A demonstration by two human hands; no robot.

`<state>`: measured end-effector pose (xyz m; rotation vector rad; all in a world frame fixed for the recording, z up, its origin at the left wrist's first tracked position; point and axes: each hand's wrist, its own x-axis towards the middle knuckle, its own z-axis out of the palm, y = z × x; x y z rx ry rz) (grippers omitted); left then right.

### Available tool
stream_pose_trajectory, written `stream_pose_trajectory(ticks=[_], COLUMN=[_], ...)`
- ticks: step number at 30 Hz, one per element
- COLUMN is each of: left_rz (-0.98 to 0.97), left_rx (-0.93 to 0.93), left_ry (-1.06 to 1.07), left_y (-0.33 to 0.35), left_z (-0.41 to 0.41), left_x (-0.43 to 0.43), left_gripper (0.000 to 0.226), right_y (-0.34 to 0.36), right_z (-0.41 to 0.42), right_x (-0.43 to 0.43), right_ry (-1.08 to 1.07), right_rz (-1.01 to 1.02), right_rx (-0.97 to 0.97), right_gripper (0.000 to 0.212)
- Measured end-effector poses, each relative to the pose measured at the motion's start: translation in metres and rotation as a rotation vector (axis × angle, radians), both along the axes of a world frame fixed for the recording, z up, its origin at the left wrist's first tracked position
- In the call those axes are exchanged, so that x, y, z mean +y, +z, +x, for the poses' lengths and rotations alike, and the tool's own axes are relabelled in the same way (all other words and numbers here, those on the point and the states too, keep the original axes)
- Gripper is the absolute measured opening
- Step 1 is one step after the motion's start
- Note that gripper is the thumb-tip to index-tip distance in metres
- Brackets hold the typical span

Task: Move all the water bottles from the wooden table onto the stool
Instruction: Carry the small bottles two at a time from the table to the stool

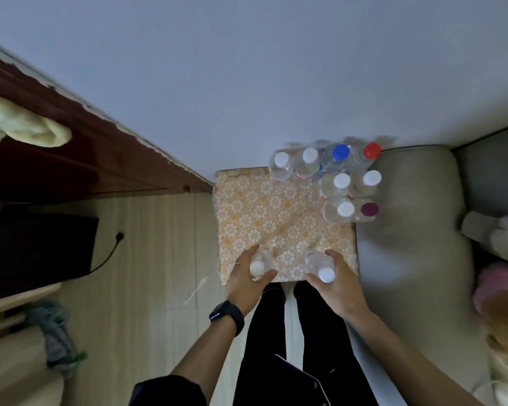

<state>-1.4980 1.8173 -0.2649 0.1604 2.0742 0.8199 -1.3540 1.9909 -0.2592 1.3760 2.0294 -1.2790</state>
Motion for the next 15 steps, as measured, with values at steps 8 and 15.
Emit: stream_pose_trajectory(ticks=[8, 15], left_rz=[-0.025, -0.018], left_rx=[0.200, 0.176], left_ry=[-0.196, -0.146], left_y=[0.010, 0.011], left_z=[-0.008, -0.014], left_x=[-0.011, -0.002], left_gripper=[0.035, 0.035], right_y=[0.023, 0.035], right_z=[-0.006, -0.019], right_x=[0.003, 0.001], right_ry=[0.294, 0.470], right_rz=[0.377, 0.424], right_rx=[-0.106, -0.320], right_gripper=[0.054, 0.060])
